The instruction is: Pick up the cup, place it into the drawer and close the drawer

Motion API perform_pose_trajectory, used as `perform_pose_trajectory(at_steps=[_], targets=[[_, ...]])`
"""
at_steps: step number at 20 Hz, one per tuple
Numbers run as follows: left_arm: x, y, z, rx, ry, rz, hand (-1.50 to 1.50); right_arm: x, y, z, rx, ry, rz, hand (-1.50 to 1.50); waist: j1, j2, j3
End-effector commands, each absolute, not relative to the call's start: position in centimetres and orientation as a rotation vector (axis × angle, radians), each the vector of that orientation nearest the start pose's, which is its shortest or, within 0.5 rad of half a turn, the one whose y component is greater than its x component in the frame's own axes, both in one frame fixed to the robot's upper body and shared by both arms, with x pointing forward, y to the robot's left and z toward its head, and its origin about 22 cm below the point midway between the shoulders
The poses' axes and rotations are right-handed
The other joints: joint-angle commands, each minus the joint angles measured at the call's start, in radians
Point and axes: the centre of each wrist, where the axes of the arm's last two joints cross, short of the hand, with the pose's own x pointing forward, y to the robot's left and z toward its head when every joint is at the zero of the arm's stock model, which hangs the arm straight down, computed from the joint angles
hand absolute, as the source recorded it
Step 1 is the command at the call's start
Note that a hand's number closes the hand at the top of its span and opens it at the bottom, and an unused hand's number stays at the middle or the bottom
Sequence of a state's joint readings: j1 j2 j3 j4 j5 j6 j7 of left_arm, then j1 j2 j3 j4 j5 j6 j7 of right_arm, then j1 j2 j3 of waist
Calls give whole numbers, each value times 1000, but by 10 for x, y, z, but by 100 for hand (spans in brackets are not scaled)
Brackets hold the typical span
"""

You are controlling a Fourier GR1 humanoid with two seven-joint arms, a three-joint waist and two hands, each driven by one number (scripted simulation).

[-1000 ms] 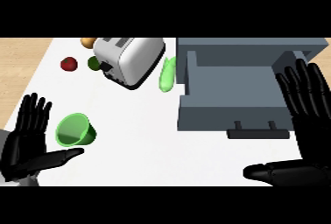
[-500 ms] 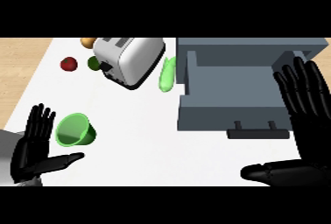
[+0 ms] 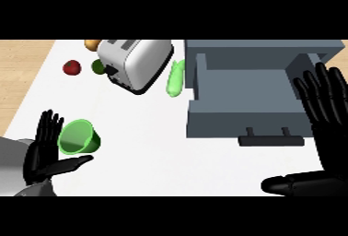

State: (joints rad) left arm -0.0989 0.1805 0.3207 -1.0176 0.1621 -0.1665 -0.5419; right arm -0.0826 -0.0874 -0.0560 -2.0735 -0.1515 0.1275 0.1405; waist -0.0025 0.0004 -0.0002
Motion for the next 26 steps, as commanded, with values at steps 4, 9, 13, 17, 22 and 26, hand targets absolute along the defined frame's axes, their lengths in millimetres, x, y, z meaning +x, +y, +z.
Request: perform_pose_trajectory(at_steps=[4,9,13,17,22,26], targets=[[238,361,-111,136,-1717,262,-150,219,-240,131,165,-2005,122,-150,-2,0,0],[244,372,-107,146,-1696,234,-150,224,-242,141,136,-1994,162,-150,-1,0,0],[216,378,-113,125,-1685,195,-150,228,-237,149,164,-2004,142,-150,4,-1,0],[235,371,-131,142,-1721,206,-150,221,-243,126,159,-1990,138,-150,-5,2,-1],[235,358,-135,82,-1731,222,-150,216,-248,146,156,-2006,117,-150,-1,0,0],[236,348,-146,35,-1709,256,-150,224,-231,143,182,-1997,162,-150,-5,2,-1]])
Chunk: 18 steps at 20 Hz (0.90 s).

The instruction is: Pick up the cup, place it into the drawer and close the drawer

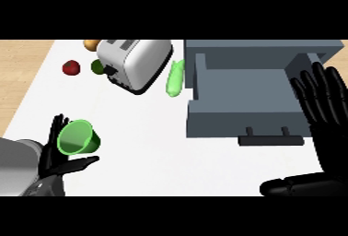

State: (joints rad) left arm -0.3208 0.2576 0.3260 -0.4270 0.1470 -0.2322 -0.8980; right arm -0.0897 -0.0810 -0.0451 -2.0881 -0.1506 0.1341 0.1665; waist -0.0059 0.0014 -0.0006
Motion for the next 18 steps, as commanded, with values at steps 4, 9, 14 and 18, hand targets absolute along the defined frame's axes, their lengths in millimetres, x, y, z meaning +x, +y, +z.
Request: perform_pose_trajectory(at_steps=[4,9,14,18], targets=[[243,353,-141,42,-1730,268,-150,206,-223,136,167,-1997,127,-150,-3,0,0],[264,343,-133,-66,-1740,333,-150,230,-236,137,185,-1997,147,-150,-6,3,-1],[265,343,-133,-175,-1736,329,-150,230,-223,143,172,-1994,150,-150,-8,4,-2],[245,353,-140,-246,-1769,333,150,221,-225,139,183,-2002,140,-150,-3,2,-1]])
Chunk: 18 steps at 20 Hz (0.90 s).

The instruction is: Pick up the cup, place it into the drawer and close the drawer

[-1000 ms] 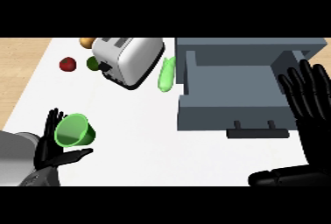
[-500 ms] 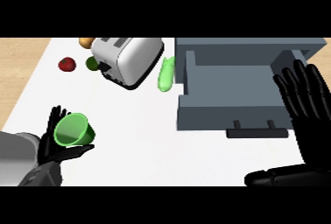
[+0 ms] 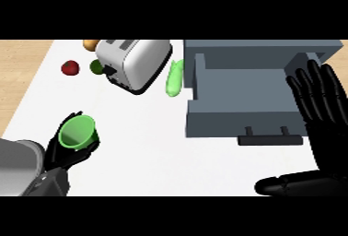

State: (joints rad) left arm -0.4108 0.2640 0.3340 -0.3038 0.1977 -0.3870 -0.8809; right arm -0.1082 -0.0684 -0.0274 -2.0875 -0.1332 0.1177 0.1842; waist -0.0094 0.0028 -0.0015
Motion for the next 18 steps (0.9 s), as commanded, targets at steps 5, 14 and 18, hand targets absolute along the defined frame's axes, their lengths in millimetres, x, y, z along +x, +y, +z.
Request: perform_pose_trajectory(at_steps=[5,14,18], targets=[[258,345,-135,-197,-1854,314,150,231,-229,147,162,-1996,145,-150,-2,3,-1],[266,295,-140,-118,-1930,326,150,215,-247,153,152,-2005,134,-150,5,-3,1],[282,290,-123,-113,-1998,305,150,222,-242,139,155,-1983,154,-150,13,-5,2]])
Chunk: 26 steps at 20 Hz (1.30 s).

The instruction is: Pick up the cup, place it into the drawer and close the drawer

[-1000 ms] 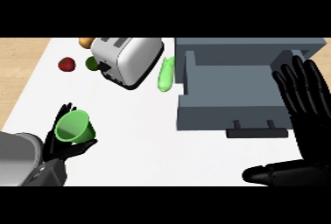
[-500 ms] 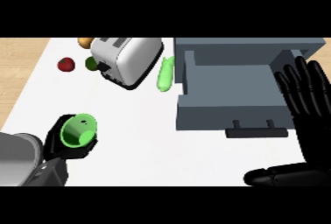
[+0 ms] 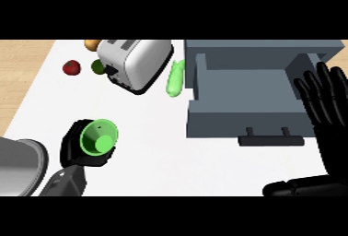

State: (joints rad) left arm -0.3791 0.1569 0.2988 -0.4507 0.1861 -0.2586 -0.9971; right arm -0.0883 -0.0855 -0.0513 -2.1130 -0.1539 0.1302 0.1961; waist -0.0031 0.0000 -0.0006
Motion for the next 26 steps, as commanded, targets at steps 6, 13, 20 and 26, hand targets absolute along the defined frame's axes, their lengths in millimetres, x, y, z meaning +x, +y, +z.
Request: perform_pose_trajectory(at_steps=[6,13,20,26], targets=[[294,279,-102,-252,-2046,235,150,220,-246,144,139,-2004,129,-150,12,-4,2],[318,231,-35,-379,-2066,110,150,229,-244,148,122,-1981,125,-150,20,-6,2],[326,200,43,-418,-2091,144,150,220,-251,144,125,-1974,123,-150,7,-3,1],[344,168,102,-387,-2116,62,150,219,-249,139,130,-1994,134,-150,0,-1,1]])
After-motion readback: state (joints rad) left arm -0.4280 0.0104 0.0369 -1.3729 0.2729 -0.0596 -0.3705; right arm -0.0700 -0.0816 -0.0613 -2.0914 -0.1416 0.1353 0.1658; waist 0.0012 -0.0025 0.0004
